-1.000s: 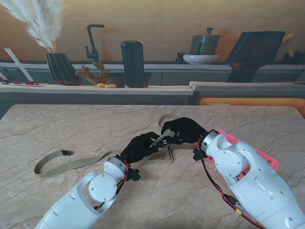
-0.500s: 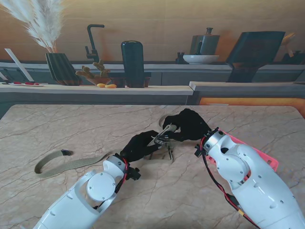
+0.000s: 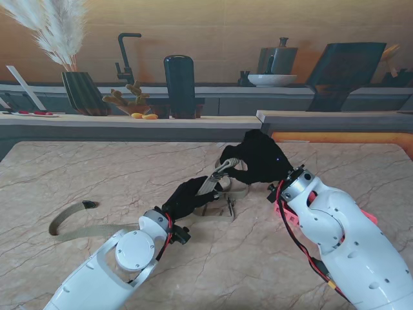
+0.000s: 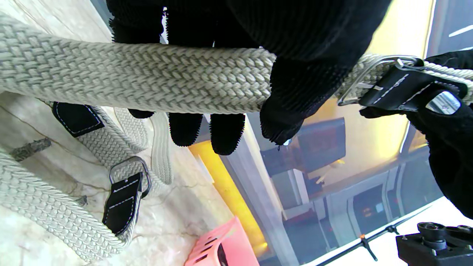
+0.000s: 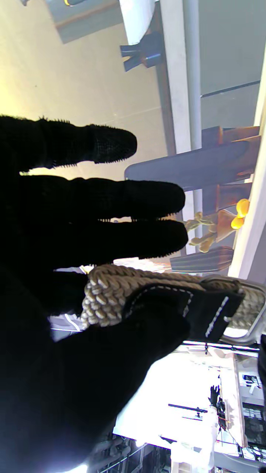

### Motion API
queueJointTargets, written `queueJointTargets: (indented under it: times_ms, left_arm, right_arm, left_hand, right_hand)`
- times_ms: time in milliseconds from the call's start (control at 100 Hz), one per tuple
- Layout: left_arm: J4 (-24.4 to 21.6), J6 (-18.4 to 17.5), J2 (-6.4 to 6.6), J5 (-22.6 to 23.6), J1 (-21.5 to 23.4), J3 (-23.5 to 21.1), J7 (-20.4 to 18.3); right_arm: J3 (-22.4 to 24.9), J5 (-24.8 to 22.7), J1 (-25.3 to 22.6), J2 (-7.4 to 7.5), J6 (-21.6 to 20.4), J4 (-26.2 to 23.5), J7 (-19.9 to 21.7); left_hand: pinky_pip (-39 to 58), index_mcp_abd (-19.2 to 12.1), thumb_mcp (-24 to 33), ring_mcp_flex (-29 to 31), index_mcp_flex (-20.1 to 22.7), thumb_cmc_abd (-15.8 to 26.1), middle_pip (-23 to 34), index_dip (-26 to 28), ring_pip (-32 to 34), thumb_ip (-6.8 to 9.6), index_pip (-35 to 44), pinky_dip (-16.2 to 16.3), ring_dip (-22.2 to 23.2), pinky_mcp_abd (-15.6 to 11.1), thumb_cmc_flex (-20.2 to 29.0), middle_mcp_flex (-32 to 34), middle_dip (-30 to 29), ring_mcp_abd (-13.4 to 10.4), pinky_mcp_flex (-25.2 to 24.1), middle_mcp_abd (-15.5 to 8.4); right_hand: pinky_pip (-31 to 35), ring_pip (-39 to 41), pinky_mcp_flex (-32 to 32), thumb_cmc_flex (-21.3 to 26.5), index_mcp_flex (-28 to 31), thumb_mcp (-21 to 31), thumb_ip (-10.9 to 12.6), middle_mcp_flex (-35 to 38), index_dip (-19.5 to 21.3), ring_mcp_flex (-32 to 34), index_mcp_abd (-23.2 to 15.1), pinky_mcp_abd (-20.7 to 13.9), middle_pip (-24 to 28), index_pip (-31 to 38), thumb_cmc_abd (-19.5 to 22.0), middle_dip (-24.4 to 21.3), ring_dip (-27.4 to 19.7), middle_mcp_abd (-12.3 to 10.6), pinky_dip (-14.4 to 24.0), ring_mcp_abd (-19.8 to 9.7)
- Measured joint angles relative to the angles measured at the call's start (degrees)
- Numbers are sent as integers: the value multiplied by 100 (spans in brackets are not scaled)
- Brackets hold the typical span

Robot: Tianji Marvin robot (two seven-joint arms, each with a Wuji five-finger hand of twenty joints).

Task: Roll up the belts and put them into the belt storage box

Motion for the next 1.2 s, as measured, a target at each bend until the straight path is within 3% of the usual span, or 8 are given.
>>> queueJointTargets:
  times_ms: [370, 470, 550, 730, 1070, 1110, 1160, 1200]
  left_arm:
    - [-129, 93, -21, -270, 184, -140, 23]
    - [-175, 161, -57, -759, 235, -142, 156]
    - [-217, 172, -110, -1200, 287, -141, 225]
    - [-243, 199, -228, -1466, 367, -52, 407]
    - [-475, 420, -474, -2425, 565, -7, 1014]
    - [-506, 420, -500, -2441, 591, -13, 1067]
    - [-527, 414, -529, -2441, 610, -11, 1148]
    - [-528, 390, -549, -2442, 614, 0, 1223]
  right_arm:
    - [130, -217, 123, 1, 30, -111, -333]
    - [45, -87, 217, 1, 155, -87, -361]
    - [-161, -51, 342, 1, 258, 64, -579]
    - [-602, -61, 578, -58, 484, 590, -1132]
    - [-1206, 75, 844, -182, 784, 1214, -1541]
    - [-1263, 115, 861, -192, 806, 1259, -1551]
    - [-1338, 174, 882, -204, 822, 1319, -1561]
    - [-1390, 181, 898, -215, 832, 1372, -1592]
  left_hand:
    - [156, 0, -212, 114, 0, 134, 102, 9, 171, 3, -1, 18, 11, 5, 129, 12, -149, 5, 120, 1]
    - [263, 0, -290, 155, -10, 194, 112, 8, 238, 4, -2, 76, 11, 2, 217, 12, -244, 6, 200, 2]
    - [326, 0, -327, 156, -10, 194, 114, 7, 257, 4, -2, 86, 11, 1, 217, 12, -276, 11, 204, 3]
    - [397, 0, -384, 156, -22, 247, 233, 7, 330, 4, -2, 141, 11, -2, 220, 12, -282, 22, 204, 3]
    - [544, 70, -985, -1, -376, 511, 305, -129, 525, 5, 23, 206, -9, -183, 382, -241, -578, 23, 198, 3]
    - [544, 88, -1120, -135, -468, 511, 292, -135, 476, 7, 24, 206, -59, -199, 340, -394, -637, 16, 170, 3]
    - [544, 120, -1189, -237, -520, 562, 272, -140, 395, 131, 26, 206, -118, -205, 177, -482, -700, 1, 137, 1]
    - [538, 141, -824, -338, -624, 550, 230, -140, 295, 148, 26, 206, -142, -210, -310, -717, -761, -6, 114, -1]
  right_hand:
    - [46, 0, 0, -54, -55, 10, 0, 0, 0, 3, -129, 0, 46, 21, 0, 0, 0, -68, -55, -75]
    - [50, 0, 0, -55, -66, 11, 0, 0, 0, 3, -140, 0, 51, 29, 0, -1, 0, -74, -65, -79]
    - [50, 0, 0, -55, -78, 11, 0, 0, 0, 3, -152, 0, 55, 36, 0, -1, 0, -80, -112, -84]
    - [56, 0, 0, -55, -131, 13, 0, 0, 0, 3, -166, 0, 61, 78, 7, -12, 0, -122, -120, -116]
    - [86, 65, 0, -55, -143, 13, 1, 0, 0, 3, -168, 0, 125, 120, 8, -72, 0, -124, -179, -119]
    - [86, 65, -4, -55, -143, 13, 1, 0, 0, 3, -168, 0, 126, 120, 8, -74, 0, -124, -181, -119]
    - [88, 67, -4, -55, -144, 13, 1, 0, 0, 3, -168, 0, 126, 120, 8, -74, 0, -124, -182, -119]
    - [92, 67, -5, -55, -145, 13, 1, 0, 0, 3, -168, 0, 126, 121, 8, -76, 0, -124, -183, -119]
